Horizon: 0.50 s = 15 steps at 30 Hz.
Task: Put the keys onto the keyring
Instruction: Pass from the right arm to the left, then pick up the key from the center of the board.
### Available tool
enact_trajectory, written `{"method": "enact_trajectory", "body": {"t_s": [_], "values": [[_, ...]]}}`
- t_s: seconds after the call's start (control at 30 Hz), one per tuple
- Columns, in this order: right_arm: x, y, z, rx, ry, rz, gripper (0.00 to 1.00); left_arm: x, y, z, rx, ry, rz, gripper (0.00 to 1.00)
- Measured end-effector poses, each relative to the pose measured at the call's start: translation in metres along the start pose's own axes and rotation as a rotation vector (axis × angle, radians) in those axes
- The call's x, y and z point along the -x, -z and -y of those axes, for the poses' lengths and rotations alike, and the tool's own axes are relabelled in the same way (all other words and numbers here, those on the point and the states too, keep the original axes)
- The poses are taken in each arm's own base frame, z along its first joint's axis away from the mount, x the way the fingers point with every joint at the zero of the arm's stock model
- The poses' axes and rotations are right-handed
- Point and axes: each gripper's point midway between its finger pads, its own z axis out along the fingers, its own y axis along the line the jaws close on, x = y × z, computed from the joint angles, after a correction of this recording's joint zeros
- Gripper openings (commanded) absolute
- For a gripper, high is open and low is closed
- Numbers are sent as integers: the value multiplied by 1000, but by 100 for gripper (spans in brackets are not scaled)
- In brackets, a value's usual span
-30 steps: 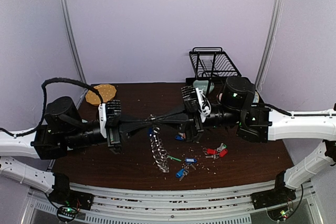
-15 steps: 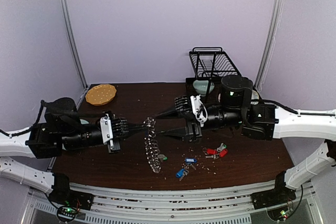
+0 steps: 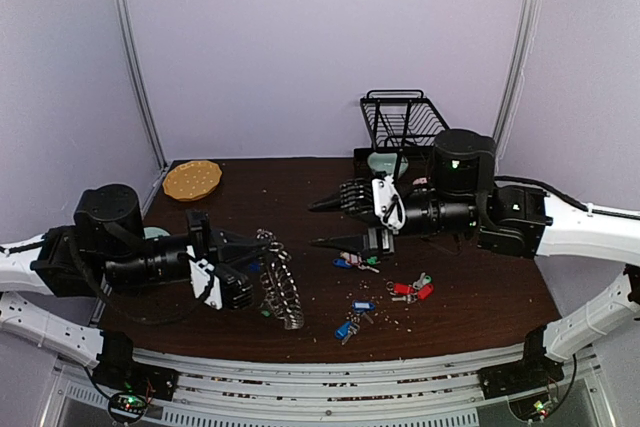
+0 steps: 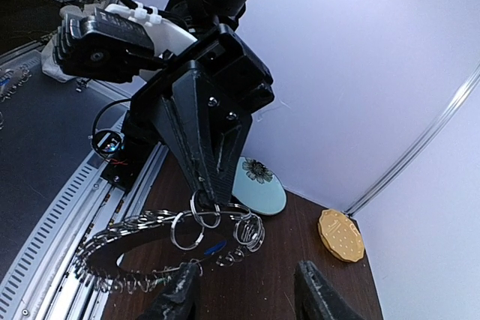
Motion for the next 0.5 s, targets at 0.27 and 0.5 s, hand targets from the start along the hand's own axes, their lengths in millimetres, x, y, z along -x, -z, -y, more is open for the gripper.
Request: {"method": "enact_trajectory", "body": {"t_s": [0.27,0.5], "values": [[9,-2,-5,39,-1,51,45,7,2,-7,10,-42,28,0],[0,2,19,-48,-154,27,44,4,5,-20,94,96,26,0]]}}
